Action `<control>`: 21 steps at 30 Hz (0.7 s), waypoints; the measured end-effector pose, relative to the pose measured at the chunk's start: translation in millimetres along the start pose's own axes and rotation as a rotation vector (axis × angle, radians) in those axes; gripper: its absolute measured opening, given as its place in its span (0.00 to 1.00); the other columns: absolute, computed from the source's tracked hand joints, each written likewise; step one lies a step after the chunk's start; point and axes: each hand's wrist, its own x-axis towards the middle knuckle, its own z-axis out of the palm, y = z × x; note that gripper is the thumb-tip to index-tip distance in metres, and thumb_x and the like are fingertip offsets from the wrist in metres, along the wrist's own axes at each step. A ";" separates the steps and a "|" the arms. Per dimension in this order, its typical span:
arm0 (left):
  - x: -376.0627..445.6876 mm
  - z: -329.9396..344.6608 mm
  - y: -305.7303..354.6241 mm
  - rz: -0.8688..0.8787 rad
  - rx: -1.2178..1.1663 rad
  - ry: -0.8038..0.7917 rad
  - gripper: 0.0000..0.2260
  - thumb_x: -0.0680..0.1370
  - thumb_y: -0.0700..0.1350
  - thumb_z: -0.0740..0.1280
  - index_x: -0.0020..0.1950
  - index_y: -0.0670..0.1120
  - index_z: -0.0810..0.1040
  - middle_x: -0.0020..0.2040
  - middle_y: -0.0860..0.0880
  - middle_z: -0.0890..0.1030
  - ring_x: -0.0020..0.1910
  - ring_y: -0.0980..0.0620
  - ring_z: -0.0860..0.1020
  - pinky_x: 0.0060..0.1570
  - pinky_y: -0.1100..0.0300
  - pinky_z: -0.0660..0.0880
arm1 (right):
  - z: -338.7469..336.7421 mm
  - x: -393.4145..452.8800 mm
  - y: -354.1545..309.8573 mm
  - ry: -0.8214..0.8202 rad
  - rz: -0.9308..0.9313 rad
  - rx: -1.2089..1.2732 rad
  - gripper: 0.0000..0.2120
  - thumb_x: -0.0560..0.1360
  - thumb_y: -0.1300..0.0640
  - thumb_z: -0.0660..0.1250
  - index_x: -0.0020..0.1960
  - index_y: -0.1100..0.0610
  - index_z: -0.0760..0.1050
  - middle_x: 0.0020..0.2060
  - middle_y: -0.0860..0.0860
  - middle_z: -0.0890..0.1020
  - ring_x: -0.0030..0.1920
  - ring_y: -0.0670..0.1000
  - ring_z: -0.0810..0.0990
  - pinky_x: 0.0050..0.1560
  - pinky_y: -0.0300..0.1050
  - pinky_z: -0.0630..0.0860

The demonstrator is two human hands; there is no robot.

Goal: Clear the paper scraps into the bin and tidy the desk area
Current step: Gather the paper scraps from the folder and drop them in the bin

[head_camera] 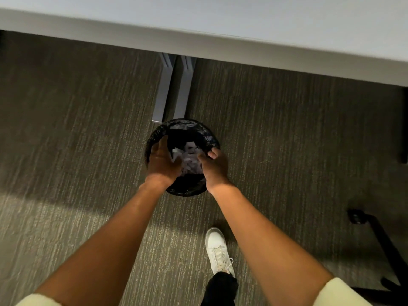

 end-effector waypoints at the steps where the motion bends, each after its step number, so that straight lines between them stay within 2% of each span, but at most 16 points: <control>1: -3.3 1.8 7.2 0.013 -0.014 -0.006 0.34 0.77 0.48 0.67 0.79 0.49 0.54 0.77 0.41 0.62 0.75 0.41 0.63 0.73 0.50 0.63 | -9.2 -1.3 -2.1 0.011 -0.025 -0.011 0.30 0.75 0.62 0.70 0.74 0.62 0.63 0.69 0.59 0.72 0.64 0.52 0.75 0.54 0.38 0.70; 3: -12.0 6.2 27.6 0.061 -0.011 -0.029 0.34 0.77 0.46 0.68 0.79 0.49 0.54 0.77 0.41 0.61 0.75 0.41 0.62 0.73 0.51 0.61 | -33.7 -5.9 -9.3 0.050 -0.072 -0.035 0.30 0.74 0.61 0.71 0.73 0.62 0.65 0.68 0.59 0.74 0.59 0.51 0.76 0.52 0.38 0.71; 5: -24.6 11.2 53.1 0.099 -0.017 -0.054 0.33 0.77 0.45 0.68 0.78 0.48 0.55 0.76 0.40 0.62 0.74 0.41 0.63 0.72 0.51 0.62 | -62.6 -13.4 -19.6 0.098 -0.112 -0.069 0.30 0.73 0.61 0.73 0.71 0.63 0.66 0.66 0.59 0.75 0.60 0.53 0.78 0.52 0.40 0.72; 8: -48.7 16.5 96.0 0.125 -0.002 -0.095 0.33 0.77 0.46 0.67 0.79 0.48 0.55 0.76 0.40 0.62 0.75 0.41 0.63 0.74 0.49 0.61 | -107.1 -28.7 -36.4 0.169 -0.163 -0.151 0.28 0.72 0.60 0.74 0.69 0.63 0.68 0.63 0.59 0.77 0.61 0.57 0.78 0.57 0.43 0.74; 12: -91.8 27.1 155.4 0.250 0.071 -0.151 0.31 0.79 0.47 0.66 0.78 0.41 0.58 0.77 0.37 0.62 0.77 0.41 0.60 0.75 0.52 0.58 | -173.5 -54.2 -57.0 0.257 -0.189 -0.155 0.28 0.71 0.62 0.75 0.68 0.62 0.70 0.62 0.59 0.77 0.61 0.57 0.77 0.62 0.53 0.75; 15: -126.8 41.2 192.3 0.263 0.079 -0.261 0.24 0.79 0.45 0.65 0.72 0.36 0.67 0.72 0.34 0.69 0.72 0.37 0.68 0.71 0.50 0.65 | -232.9 -72.9 -65.7 0.279 -0.168 -0.014 0.26 0.71 0.68 0.72 0.67 0.63 0.70 0.61 0.59 0.75 0.61 0.57 0.76 0.63 0.57 0.75; 17: -148.5 52.7 213.1 0.280 0.126 -0.313 0.23 0.79 0.45 0.65 0.72 0.35 0.68 0.68 0.32 0.72 0.67 0.34 0.71 0.67 0.47 0.70 | -271.1 -85.8 -64.9 0.314 -0.165 -0.033 0.25 0.72 0.64 0.72 0.67 0.60 0.70 0.62 0.57 0.76 0.62 0.56 0.76 0.64 0.55 0.75; 21: -200.0 83.7 262.0 0.395 0.117 -0.275 0.25 0.77 0.47 0.68 0.70 0.38 0.69 0.56 0.33 0.80 0.56 0.35 0.78 0.56 0.48 0.76 | -352.3 -114.3 -57.8 0.462 -0.197 -0.117 0.25 0.70 0.57 0.76 0.63 0.60 0.73 0.60 0.57 0.78 0.61 0.56 0.78 0.64 0.53 0.74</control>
